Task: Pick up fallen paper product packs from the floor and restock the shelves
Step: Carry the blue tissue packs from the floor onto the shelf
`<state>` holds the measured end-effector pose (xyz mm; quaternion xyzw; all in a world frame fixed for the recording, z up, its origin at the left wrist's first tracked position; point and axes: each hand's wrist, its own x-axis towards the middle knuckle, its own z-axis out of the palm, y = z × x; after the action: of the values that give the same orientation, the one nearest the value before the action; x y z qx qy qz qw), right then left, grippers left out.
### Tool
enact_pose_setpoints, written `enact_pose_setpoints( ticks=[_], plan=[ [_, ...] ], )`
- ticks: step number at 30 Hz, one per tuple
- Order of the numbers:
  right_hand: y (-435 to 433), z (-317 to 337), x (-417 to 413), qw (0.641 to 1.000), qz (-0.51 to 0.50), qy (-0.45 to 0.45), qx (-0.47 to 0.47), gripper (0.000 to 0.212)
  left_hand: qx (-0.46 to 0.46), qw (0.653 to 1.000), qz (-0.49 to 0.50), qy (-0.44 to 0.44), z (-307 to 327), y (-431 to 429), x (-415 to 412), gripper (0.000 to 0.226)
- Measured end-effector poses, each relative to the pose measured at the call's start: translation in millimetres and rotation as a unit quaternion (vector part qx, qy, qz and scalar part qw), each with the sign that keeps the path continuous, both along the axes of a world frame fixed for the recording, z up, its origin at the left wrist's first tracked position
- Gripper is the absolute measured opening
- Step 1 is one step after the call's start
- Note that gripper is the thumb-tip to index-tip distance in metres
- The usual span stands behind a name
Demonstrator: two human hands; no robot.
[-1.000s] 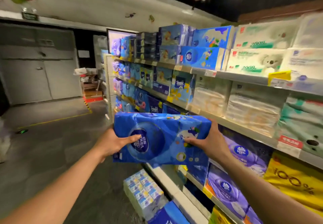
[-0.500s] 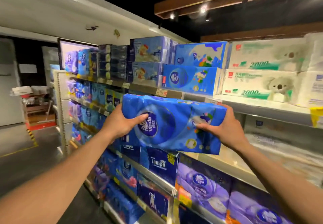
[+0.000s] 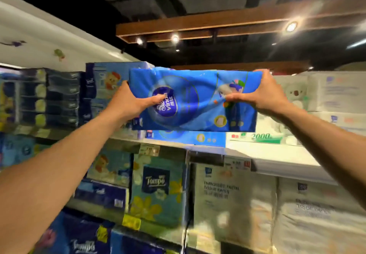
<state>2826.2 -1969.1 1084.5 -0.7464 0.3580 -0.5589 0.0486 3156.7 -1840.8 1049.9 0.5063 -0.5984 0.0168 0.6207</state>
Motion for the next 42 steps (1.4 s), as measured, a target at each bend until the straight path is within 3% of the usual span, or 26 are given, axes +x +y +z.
enact_pose_setpoints(
  ticks=[4,10,14,16,20,24,26,32,34,35,36,38,42],
  plan=[
    [-43,47,18,0.998,-0.049,-0.004,-0.034,0.112,0.009,1.0,-0.007,-0.013,40,-63,35,0.029],
    [-124,88,34,0.997,-0.075,-0.031,-0.02,0.116,-0.015,0.999,0.007,-0.047,96,-135,72,0.091],
    [-164,93,56,0.996,-0.084,-0.026,-0.005,0.12,0.023,0.997,0.03,-0.064,100,-163,80,0.068],
    [-155,85,76,0.993,-0.111,-0.023,-0.002,0.118,0.044,0.992,0.093,-0.07,96,-174,83,0.071],
    [-170,62,92,0.995,-0.094,-0.041,-0.009,0.11,0.054,0.964,0.219,-0.139,86,-190,75,0.117],
    [-193,52,103,0.998,-0.059,-0.002,0.007,0.074,0.02,0.906,0.298,-0.299,72,-203,65,0.124],
    [-200,47,104,0.998,-0.06,-0.006,0.012,0.079,0.029,0.88,0.315,-0.354,70,-211,64,0.122],
    [-190,43,94,0.998,-0.041,0.029,0.039,0.107,0.081,0.881,0.28,-0.373,62,-206,62,0.123],
    [-166,38,92,0.996,-0.081,0.028,0.038,0.123,0.081,0.886,0.262,-0.373,57,-192,62,0.122],
    [-154,33,93,0.994,-0.097,0.039,0.022,0.119,0.082,0.89,0.246,-0.376,54,-185,61,0.121],
    [-140,28,95,0.992,-0.11,0.068,0.0,0.114,0.086,0.892,0.228,-0.381,52,-176,61,0.121],
    [-113,11,97,0.977,-0.156,0.144,-0.033,0.127,0.084,0.895,0.202,-0.389,43,-160,58,0.118],
    [-65,-31,101,0.95,-0.186,0.249,0.02,0.125,0.081,0.904,0.158,-0.389,20,-130,49,0.117]
  ],
)
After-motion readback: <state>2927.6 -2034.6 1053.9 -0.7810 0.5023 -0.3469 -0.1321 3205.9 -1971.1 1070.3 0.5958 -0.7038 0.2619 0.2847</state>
